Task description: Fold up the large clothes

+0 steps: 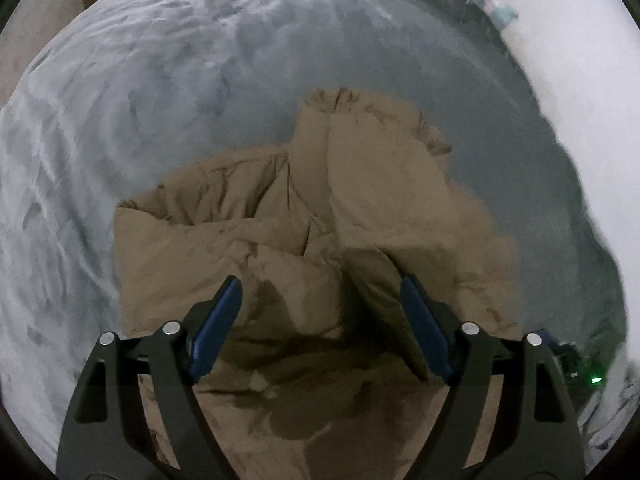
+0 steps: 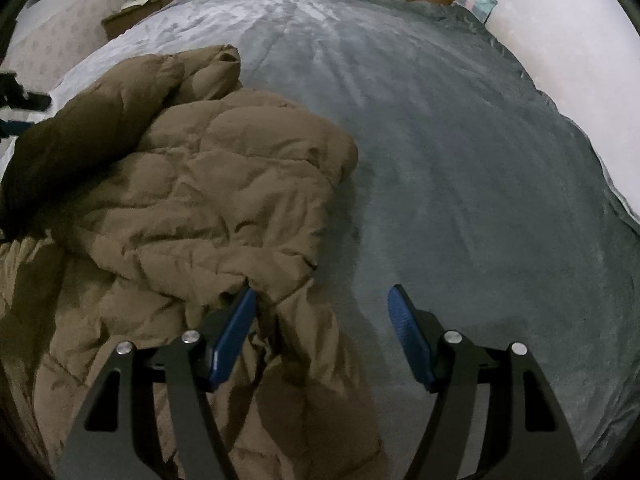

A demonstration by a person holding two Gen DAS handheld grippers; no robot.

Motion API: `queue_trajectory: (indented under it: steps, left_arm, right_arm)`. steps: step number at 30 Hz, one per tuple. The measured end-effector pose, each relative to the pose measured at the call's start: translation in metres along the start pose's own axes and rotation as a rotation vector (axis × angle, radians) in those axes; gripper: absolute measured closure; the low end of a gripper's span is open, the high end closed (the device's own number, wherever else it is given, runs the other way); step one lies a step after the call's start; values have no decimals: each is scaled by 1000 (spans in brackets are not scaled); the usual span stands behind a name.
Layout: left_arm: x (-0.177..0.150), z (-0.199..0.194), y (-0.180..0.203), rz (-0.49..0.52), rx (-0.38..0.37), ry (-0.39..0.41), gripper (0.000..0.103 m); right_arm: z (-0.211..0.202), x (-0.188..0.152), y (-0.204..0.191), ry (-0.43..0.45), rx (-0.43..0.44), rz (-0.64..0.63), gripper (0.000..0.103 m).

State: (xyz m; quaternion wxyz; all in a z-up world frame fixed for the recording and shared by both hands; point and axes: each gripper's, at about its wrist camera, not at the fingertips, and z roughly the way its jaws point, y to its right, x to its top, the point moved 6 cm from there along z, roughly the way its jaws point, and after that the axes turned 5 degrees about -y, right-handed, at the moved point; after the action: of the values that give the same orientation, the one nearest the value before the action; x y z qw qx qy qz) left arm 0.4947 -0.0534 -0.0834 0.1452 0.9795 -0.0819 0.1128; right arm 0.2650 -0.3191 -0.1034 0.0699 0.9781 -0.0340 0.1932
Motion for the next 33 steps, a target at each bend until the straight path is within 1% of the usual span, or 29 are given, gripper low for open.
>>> queue_trajectory:
  steps: [2,3,4,5,6,7,9,12,14,16,18,20,22,23,24,25,28,30,33]
  left_arm:
    - [0,16,11,25,27,-32,23]
    - [-1,23,16,45,33,-38,28]
    - [-2,25,23,66,35,-32,47]
    - [-7,32,38,89,33,-25,64]
    - [-9,34,51,123,17,-23,91]
    - [-10,32,58,144,28,-8,95]
    - [-13,22,76,202,60,50,99]
    - [-29,5,111,300,39,109,100]
    - [-51,0,135,386,29,122,100]
    - [-68,3,143,430,43,105,98]
    - [-85,18,144,461,55,45,96]
    - [-100,24,143,481,81,10,84]
    - [-111,20,141,498,87,21,58]
    - [-116,15,139,499,89,33,52]
    - [-120,10,136,498,102,47,38]
    - [-124,6,132,498,118,61,27]
    - [-141,-8,120,504,129,72,20]
    - [-151,-18,101,505,146,83,20]
    - [-144,-39,64,479,222,114,20]
  right_arm:
    - [2,2,-1,2,-1,-5,34]
    - [3,2,-1,4,-5,-10,34]
    - [3,4,-2,8,-10,-16,34]
    - [3,5,-1,13,-15,-21,34]
    - [3,5,1,16,-16,-23,34]
    - [2,6,3,18,-15,-21,34]
    - [1,6,6,21,-8,-13,34]
    - [-3,7,9,34,-9,-3,34]
    - [-9,7,14,54,-16,15,34]
    - [-15,7,24,71,-23,51,34]
    - [-14,5,33,59,-16,85,34]
    - [-14,2,37,47,-12,101,34]
    - [-14,-1,36,43,-16,96,34]
    - [-14,-2,35,40,-17,92,34]
    - [-14,-3,34,35,-17,88,34]
    - [-15,-4,33,32,-19,85,34]
    - [-20,-4,34,34,-25,79,34]
    - [-25,-4,36,43,-39,75,34]
    - [-35,0,39,65,-39,90,34]
